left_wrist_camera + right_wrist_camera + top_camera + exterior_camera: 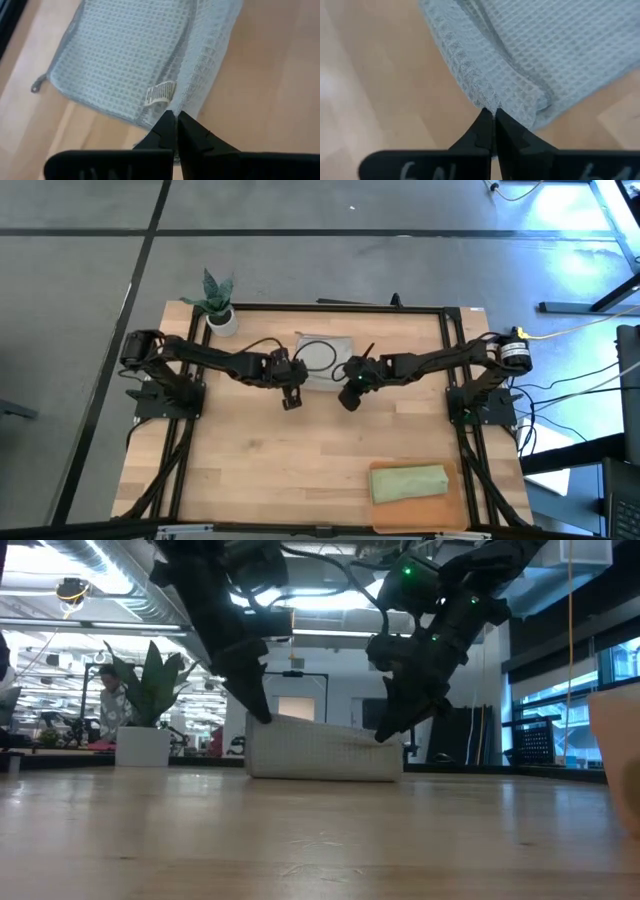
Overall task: Roll microfiber towels into tight, uniform cylinder then place into a basket
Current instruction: Roll the gray microfiber cloth
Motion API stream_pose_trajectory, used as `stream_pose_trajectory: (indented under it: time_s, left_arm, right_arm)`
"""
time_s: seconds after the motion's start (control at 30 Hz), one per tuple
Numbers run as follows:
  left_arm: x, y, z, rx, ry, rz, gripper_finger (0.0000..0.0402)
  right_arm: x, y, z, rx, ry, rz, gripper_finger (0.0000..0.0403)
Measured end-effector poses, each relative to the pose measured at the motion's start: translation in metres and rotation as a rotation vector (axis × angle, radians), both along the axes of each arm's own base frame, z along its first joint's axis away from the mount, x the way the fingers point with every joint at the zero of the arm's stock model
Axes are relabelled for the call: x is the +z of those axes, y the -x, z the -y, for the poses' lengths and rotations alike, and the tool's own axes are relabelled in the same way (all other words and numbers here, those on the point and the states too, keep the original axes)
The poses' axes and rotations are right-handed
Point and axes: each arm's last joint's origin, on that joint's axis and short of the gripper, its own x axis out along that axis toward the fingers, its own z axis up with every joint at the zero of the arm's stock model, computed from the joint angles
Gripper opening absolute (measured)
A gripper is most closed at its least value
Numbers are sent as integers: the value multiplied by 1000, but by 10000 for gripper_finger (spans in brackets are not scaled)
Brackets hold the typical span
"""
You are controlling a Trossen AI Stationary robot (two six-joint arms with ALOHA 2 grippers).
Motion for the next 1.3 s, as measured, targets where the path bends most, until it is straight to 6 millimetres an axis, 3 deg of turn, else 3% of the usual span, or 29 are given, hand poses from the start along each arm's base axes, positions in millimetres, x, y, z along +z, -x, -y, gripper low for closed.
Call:
stream_pose_trajectory:
  time_s: [0.3, 0.53, 0.73, 1.03, 1.3]
  left_arm:
    - [1, 2, -26, 84, 3, 14, 0]
    - [-16, -3, -44, 133, 17, -19, 0]
    - [-15, -5, -56, 176, -6, 25, 0]
    - [-22, -4, -73, 233, -2, 21, 0]
    - [-38, -6, -83, 276, 14, 2, 0]
  right_arm:
    - [2, 1, 18, -80, 125, -1, 10]
    - [3, 1, 40, -82, 204, 6, 10]
    - [4, 4, 58, -86, 243, -4, 10]
    - [-14, -1, 79, -79, 281, -16, 10]
    - [-14, -1, 88, -87, 304, 5, 10]
